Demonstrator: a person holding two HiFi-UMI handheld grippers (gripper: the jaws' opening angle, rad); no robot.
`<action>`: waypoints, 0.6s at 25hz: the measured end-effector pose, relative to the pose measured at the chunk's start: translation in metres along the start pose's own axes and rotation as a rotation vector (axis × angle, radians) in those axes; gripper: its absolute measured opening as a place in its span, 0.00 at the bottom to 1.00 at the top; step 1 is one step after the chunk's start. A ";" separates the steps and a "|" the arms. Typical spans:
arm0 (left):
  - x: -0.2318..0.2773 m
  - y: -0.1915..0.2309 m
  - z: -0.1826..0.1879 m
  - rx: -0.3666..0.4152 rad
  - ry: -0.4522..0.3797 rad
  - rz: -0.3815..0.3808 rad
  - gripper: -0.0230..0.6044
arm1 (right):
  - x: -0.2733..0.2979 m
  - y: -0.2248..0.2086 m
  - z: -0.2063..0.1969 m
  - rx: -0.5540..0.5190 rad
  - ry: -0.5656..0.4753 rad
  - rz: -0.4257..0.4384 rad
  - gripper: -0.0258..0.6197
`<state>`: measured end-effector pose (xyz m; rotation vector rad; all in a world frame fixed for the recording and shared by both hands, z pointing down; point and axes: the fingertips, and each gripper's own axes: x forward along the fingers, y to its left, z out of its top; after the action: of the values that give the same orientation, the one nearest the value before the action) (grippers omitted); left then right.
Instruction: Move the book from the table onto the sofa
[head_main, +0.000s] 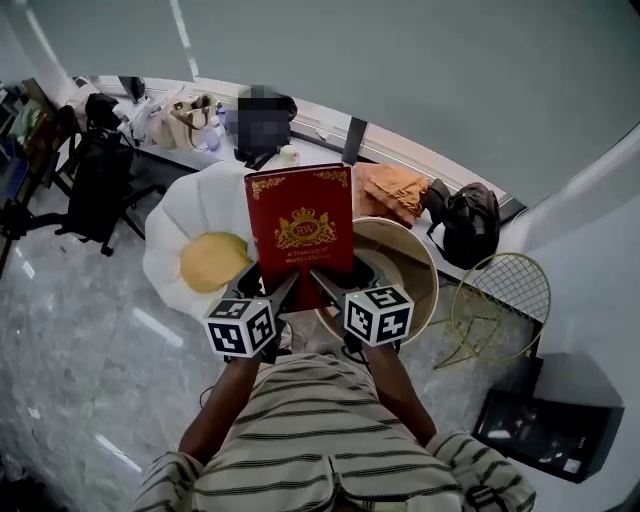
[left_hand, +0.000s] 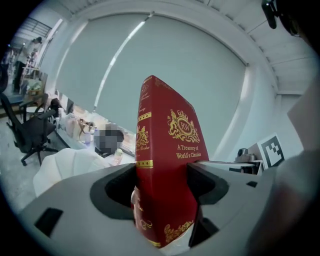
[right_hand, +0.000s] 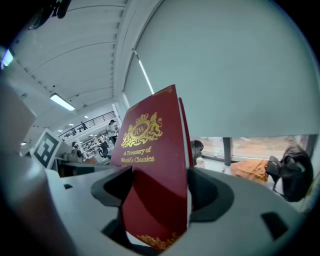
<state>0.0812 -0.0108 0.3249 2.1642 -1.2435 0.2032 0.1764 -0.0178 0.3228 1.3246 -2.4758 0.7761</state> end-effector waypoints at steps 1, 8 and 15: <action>-0.001 0.004 -0.001 -0.011 -0.008 0.027 0.55 | 0.005 0.001 -0.001 -0.008 0.012 0.028 0.61; -0.055 0.075 -0.003 -0.101 -0.084 0.186 0.55 | 0.065 0.071 -0.011 -0.091 0.091 0.191 0.61; -0.089 0.131 -0.003 -0.188 -0.144 0.306 0.55 | 0.115 0.121 -0.018 -0.162 0.162 0.317 0.61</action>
<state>-0.0747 0.0088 0.3478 1.8493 -1.6075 0.0529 0.0106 -0.0339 0.3458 0.7933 -2.5832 0.6974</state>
